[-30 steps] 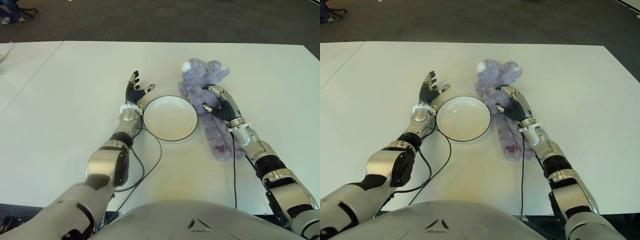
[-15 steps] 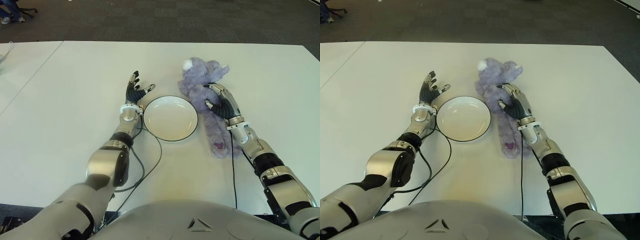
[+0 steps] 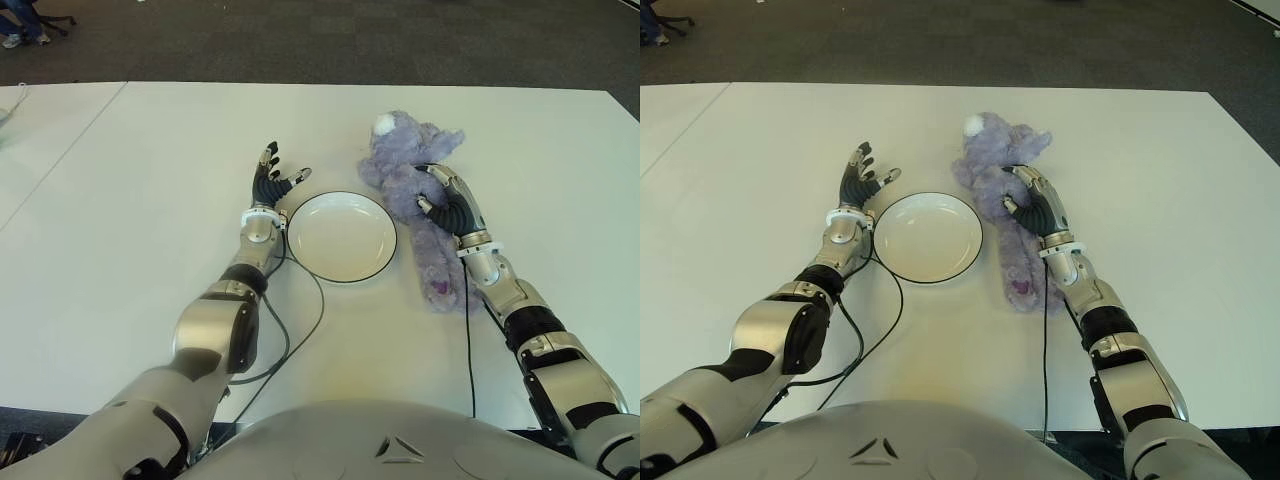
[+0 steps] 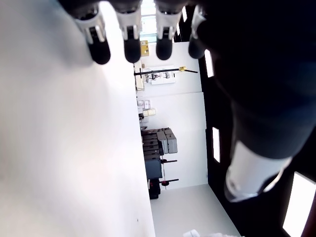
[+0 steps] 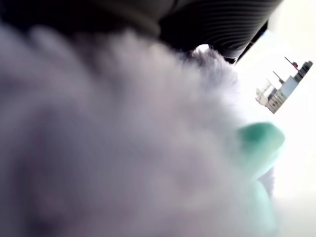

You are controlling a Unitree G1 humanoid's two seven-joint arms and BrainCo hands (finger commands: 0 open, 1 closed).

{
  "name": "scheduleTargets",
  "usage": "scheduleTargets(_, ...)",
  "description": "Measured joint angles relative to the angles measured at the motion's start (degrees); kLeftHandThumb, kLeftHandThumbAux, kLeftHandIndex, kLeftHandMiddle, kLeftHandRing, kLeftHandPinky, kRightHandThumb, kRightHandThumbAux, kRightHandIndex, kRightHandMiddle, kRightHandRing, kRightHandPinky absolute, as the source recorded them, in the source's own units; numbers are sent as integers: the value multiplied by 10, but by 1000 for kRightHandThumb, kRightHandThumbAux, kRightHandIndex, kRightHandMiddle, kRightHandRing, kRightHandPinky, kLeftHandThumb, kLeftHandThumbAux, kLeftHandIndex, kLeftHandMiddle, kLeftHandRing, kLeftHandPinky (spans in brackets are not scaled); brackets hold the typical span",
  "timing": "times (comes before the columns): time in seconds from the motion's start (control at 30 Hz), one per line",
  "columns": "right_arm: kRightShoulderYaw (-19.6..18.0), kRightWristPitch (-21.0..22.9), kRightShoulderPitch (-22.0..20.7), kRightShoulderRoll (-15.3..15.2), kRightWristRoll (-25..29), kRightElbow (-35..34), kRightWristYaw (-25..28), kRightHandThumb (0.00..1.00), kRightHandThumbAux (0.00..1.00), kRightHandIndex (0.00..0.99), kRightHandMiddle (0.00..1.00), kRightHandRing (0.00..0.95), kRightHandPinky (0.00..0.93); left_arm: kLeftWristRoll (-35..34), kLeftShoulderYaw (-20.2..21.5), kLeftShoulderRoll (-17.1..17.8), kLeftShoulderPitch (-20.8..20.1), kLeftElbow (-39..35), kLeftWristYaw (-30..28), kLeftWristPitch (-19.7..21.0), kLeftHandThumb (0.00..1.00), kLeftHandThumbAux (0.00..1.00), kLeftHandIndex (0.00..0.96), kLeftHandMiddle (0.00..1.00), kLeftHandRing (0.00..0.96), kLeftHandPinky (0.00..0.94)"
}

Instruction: Put the doll into the plate.

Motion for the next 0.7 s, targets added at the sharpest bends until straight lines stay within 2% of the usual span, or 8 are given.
scheduleTargets(0.5,-16,-3,-4,-1,-3,10,-17,716,708,441,847,859,873,-3,4,-2,-1,0,0,0,0,794,32,72,83,121)
scheduleTargets(0.7,-32,-4,-1,-12,-3,-9,-16,712,710,441,847,858,860,-2,3,-3,-2,0,0,0,0,791,32,70,82,117)
